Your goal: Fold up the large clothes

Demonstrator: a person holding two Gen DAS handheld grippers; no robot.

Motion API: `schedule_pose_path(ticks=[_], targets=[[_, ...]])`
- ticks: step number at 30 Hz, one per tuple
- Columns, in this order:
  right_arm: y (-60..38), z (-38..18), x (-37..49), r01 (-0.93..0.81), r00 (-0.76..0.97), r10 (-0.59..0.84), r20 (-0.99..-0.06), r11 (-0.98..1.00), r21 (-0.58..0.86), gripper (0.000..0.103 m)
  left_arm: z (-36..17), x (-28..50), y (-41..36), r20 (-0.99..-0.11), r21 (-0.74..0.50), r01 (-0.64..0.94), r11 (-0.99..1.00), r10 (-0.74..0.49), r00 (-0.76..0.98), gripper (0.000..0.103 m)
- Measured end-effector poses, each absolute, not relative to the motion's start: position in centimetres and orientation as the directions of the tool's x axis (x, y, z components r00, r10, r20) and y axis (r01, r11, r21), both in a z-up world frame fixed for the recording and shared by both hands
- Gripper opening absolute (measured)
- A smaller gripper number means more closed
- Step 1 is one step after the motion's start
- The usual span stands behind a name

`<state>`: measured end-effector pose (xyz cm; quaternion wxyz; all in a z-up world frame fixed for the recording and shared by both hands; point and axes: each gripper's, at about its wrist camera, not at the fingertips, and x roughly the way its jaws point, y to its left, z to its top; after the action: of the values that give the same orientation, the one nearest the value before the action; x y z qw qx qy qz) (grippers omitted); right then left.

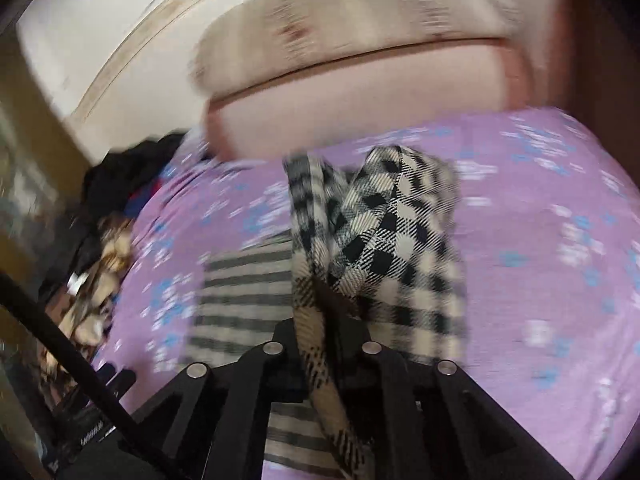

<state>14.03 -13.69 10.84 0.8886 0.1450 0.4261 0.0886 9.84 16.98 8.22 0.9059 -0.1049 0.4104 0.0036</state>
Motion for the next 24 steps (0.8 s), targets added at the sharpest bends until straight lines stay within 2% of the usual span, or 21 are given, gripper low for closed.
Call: schedule_pose_path(ticks=[5, 7, 8, 9, 11, 14, 20, 24], targets=[[-4.7, 6.0, 15.8, -0.127, 0.499, 0.320, -0.806, 0.946, 0.297, 0.011, 8.4, 11.1, 21.0, -0.733, -0.214, -0.186, 0.959, -0.032, 0.680, 0.065], [-3.0, 3.3, 15.9, -0.163, 0.439, 0.356, -0.825, 0.934, 0.317, 0.021, 8.4, 11.2, 21.9, -0.731, -0.280, -0.195, 0.940, -0.077, 0.678, 0.065], [-2.9, 2.8, 15.6, -0.174, 0.432, 0.381, -0.817, 0.925, 0.339, 0.032, 8.3, 11.4, 22.2, -0.730, -0.308, -0.195, 0.931, -0.100, 0.677, 0.065], [-3.3, 2.8, 15.1, -0.194, 0.420, 0.450, -0.788, 0.893, 0.406, 0.043, 8.3, 11.5, 22.2, -0.725, -0.337, -0.191, 0.922, -0.125, 0.677, 0.065], [-4.5, 3.3, 14.3, -0.222, 0.359, 0.595, -0.719, 0.803, 0.554, 0.051, 8.1, 11.7, 21.6, -0.719, -0.357, -0.178, 0.917, -0.148, 0.679, 0.065], [-7.0, 5.0, 11.9, -0.254, 0.345, 0.663, -0.665, 0.748, 0.613, 0.051, 8.3, 12.1, 19.2, -0.706, -0.377, -0.112, 0.919, -0.207, 0.677, 0.065], [-14.5, 6.9, 8.8, -0.178, 0.476, 0.548, -0.688, 0.826, 0.535, 0.053, 8.7, 12.4, 10.1, -0.668, -0.408, 0.155, 0.900, -0.410, 0.621, 0.065], [-19.3, 6.6, 7.7, -0.097, 0.514, 0.483, -0.709, 0.854, 0.512, 0.053, 5.8, 14.2, 3.9, -0.735, -0.373, 0.234, 0.898, -0.440, 0.516, 0.066]])
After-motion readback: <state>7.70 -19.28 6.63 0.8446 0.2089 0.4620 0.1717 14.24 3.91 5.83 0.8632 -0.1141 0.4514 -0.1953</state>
